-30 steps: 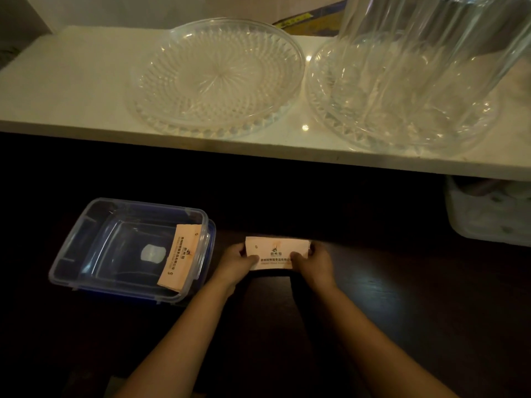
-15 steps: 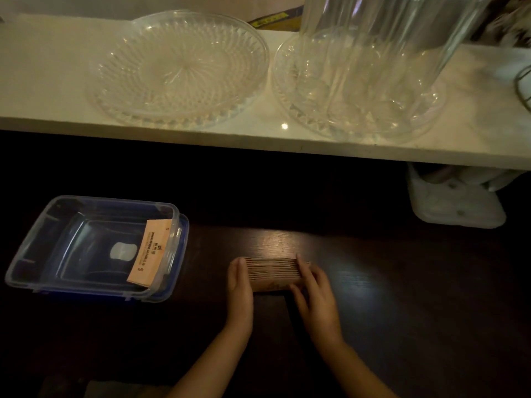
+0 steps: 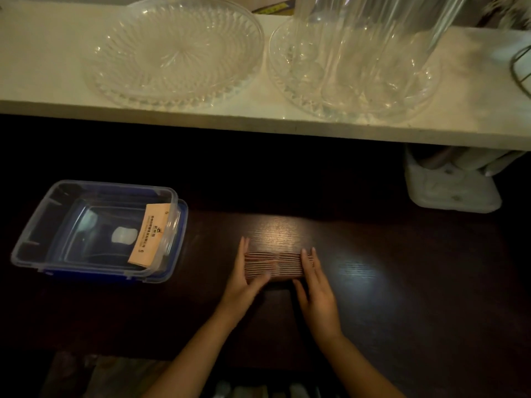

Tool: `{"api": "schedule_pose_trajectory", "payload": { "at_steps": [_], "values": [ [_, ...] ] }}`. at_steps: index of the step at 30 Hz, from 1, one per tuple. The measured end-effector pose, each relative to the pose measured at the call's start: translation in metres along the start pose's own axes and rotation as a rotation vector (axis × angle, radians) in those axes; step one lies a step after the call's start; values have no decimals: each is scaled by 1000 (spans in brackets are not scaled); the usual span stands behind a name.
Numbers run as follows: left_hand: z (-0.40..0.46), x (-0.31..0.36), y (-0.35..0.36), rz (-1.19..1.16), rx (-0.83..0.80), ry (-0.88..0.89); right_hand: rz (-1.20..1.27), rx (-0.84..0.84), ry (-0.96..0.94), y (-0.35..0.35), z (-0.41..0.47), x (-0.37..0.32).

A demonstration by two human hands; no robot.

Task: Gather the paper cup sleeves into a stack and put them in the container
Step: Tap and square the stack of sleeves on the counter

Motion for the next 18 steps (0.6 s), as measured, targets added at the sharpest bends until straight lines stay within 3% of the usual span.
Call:
{"api": "schedule_pose_trajectory", "payload": {
  "at_steps": [7, 18],
  "values": [
    [-1, -3, -25, 476, -97, 91, -91, 0, -16, -6, 6, 2],
    [-2, 2, -32, 281, 49, 45, -43, -58, -83, -25, 19, -5]
  ]
}}
Point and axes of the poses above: each hand's wrist, its own z-axis towards the middle knuckle, its own y-axis out of the palm, x = y × z, the point moved 2 cm from there along z, towards the middle knuckle, and after that the axes turned 4 degrees about -x, right-handed, at the moved point
